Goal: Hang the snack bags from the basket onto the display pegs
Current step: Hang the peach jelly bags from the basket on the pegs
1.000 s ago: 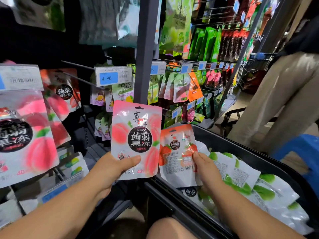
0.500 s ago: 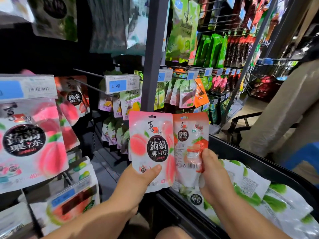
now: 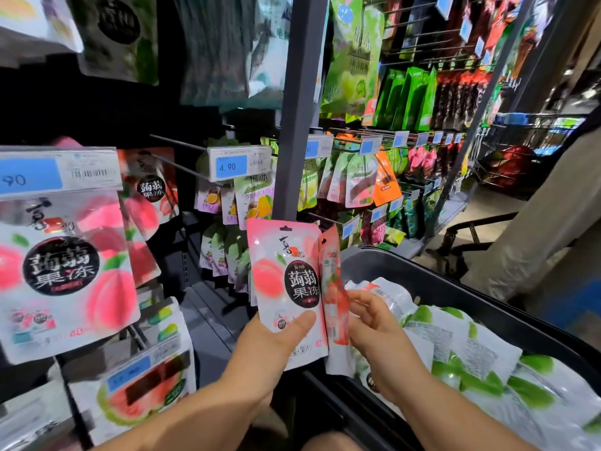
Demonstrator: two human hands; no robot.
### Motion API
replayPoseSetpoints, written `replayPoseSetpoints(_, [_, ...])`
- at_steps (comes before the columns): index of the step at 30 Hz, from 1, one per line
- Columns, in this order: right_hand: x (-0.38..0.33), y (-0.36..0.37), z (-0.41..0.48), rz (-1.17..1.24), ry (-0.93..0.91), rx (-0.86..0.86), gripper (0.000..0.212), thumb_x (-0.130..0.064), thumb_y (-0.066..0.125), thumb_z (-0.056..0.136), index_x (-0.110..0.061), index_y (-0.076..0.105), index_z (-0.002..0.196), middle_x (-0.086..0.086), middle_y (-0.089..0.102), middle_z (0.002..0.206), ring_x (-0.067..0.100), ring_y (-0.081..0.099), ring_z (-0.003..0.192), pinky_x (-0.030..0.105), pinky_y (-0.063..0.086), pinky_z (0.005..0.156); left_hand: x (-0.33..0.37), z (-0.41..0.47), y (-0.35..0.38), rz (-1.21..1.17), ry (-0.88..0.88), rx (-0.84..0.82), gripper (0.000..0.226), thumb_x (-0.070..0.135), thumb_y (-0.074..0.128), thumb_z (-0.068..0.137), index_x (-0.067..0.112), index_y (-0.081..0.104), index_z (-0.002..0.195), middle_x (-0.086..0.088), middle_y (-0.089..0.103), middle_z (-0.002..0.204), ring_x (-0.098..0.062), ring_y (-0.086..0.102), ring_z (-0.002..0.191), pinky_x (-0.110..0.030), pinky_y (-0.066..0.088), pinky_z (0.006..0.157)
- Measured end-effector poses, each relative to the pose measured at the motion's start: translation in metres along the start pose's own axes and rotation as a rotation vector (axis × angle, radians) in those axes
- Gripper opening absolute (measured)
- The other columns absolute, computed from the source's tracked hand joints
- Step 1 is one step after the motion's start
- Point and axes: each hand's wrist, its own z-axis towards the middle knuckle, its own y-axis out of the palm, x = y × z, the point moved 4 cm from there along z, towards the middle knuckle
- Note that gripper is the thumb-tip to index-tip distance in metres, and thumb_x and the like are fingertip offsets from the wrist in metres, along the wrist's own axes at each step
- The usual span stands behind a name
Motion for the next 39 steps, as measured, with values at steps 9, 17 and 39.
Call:
replayPoseSetpoints(9, [0.002, 0.008, -0.008, 0.069, 0.286, -0.186, 0.057, -0.025, 0.078, 0.068, -0.002, 0.062, 0.118, 0.019, 0.074, 0.106, 0.032, 0.073, 0.092, 0.039, 0.059, 0.075, -0.004, 0.001, 0.000, -0.129, -0.043, -0.134, 0.045, 0.013, 0.078, 0.078, 0.011, 0.066, 0.121, -0.013, 0.070, 0.117, -0.033, 0.066, 0.110, -0.054, 0.047, 0.101])
replayPoseSetpoints(17, [-0.010, 0.003, -0.011, -0.397, 0.017, 0.048, 0.069, -0.048, 0.091, 0.059, -0.026, 0.054, 0.114, -0.008, 0.071, 0.102, 0.008, 0.068, 0.094, 0.028, 0.053, 0.079, 0.007, -0.004, -0.003, -0.098, -0.045, -0.145, 0.041, 0.016, 0.081, 0.077, 0.010, 0.068, 0.116, -0.014, 0.073, 0.110, -0.033, 0.069, 0.103, -0.049, 0.054, 0.092])
replayPoseSetpoints(39, [-0.038, 0.084, 0.006, -0.030, -0.080, -0.345, 0.078, -0.011, 0.085, 0.053, -0.025, 0.048, 0.120, 0.001, 0.076, 0.098, 0.019, 0.074, 0.088, 0.027, 0.056, 0.066, 0.079, -0.057, -0.123, 0.137, 0.031, 0.244, 0.036, 0.030, 0.088, 0.068, 0.011, 0.072, 0.094, 0.007, 0.076, 0.073, -0.012, 0.070, 0.076, -0.018, 0.053, 0.075])
